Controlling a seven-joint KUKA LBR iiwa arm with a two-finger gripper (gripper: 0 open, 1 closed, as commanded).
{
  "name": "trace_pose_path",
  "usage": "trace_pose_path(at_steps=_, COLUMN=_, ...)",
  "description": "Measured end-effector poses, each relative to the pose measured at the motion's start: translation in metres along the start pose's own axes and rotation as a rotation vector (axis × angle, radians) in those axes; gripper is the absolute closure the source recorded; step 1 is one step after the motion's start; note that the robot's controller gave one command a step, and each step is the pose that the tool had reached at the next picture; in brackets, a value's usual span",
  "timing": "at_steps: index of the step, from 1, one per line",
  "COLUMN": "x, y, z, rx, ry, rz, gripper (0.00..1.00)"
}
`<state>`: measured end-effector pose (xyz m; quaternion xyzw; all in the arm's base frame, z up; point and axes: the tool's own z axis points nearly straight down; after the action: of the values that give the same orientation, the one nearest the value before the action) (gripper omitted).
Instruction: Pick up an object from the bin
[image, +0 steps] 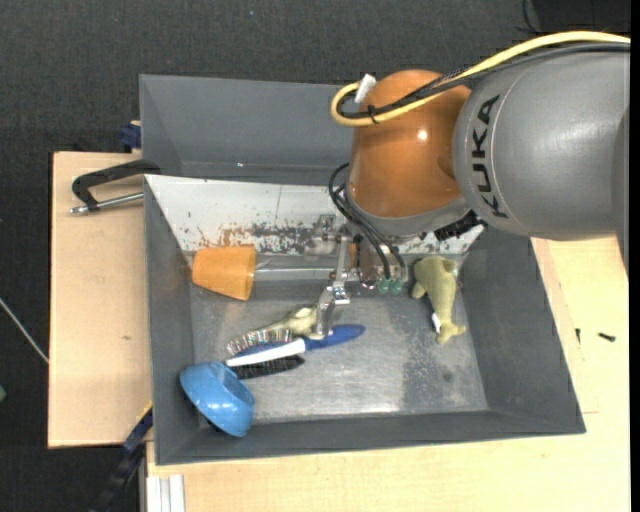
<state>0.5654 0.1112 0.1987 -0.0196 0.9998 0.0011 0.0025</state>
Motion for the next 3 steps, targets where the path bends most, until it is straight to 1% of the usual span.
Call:
trace_pose_path(at_steps=1, x=0.0, y=0.013, z=0.125, rx=0.001, ry=0.002, rz=-0.228, gripper=0.0)
trace_pose_path(at_steps=2, x=-0.004, y=0.013, z=0.122, rx=-0.002, ry=-0.015, rz=-0.225, gripper=1.0)
trace_pose_path(at_steps=3, x=0.016, y=0.013, z=-0.004, rx=0.0, ry=-0.006, rz=-0.238, gripper=1.0)
